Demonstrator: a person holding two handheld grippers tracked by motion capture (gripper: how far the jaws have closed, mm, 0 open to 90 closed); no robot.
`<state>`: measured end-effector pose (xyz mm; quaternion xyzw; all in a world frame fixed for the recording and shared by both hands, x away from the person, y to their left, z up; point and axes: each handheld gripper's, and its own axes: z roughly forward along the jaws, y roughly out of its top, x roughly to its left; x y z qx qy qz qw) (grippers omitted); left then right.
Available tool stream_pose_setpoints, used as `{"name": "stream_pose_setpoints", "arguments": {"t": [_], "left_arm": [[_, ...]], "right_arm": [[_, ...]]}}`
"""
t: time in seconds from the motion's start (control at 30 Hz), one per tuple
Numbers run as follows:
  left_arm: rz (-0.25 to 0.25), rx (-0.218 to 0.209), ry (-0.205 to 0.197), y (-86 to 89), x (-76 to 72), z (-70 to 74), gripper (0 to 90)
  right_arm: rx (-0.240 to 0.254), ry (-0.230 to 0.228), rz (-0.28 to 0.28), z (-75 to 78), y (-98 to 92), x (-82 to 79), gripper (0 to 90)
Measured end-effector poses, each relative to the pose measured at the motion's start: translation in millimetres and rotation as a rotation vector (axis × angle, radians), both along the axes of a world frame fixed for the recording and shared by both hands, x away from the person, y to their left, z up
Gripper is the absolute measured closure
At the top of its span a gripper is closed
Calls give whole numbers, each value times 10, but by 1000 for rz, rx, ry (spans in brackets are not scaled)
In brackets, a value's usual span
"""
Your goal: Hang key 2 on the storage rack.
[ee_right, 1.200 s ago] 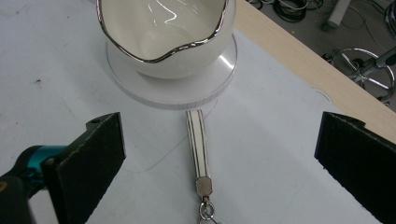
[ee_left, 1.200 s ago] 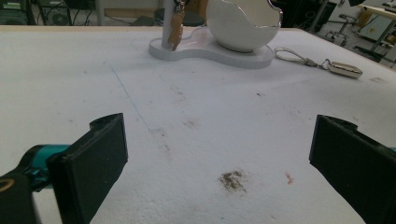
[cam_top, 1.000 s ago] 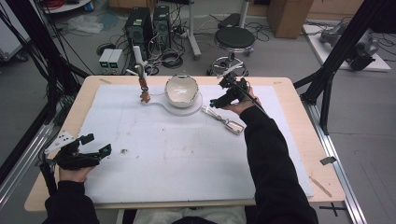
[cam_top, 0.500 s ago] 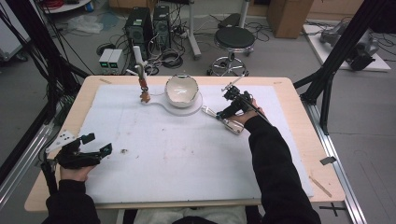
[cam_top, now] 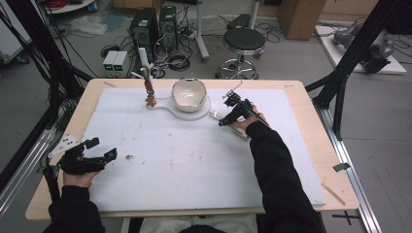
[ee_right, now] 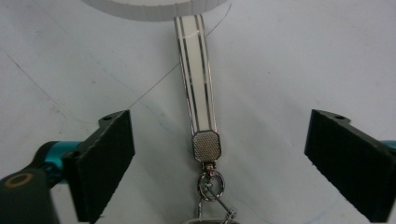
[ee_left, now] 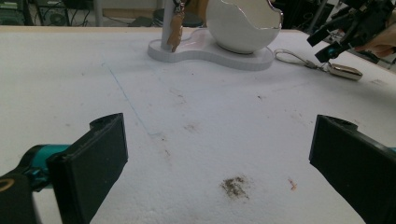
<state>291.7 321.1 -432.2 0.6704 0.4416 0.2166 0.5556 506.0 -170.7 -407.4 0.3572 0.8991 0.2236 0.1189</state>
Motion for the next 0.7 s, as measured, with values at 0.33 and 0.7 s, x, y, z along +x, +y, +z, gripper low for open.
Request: {"name": "stream_pose_setpoints", "arguments": {"t": [0.33,0.7], "left_arm": [[5,-19,-12,-1,47,-7,48],[2,-14,-11,-18,78,-12,48]], "right_arm": [[-1,34,3,-109,74,70,307],[0,57,33,-131,115,89,698]]}}
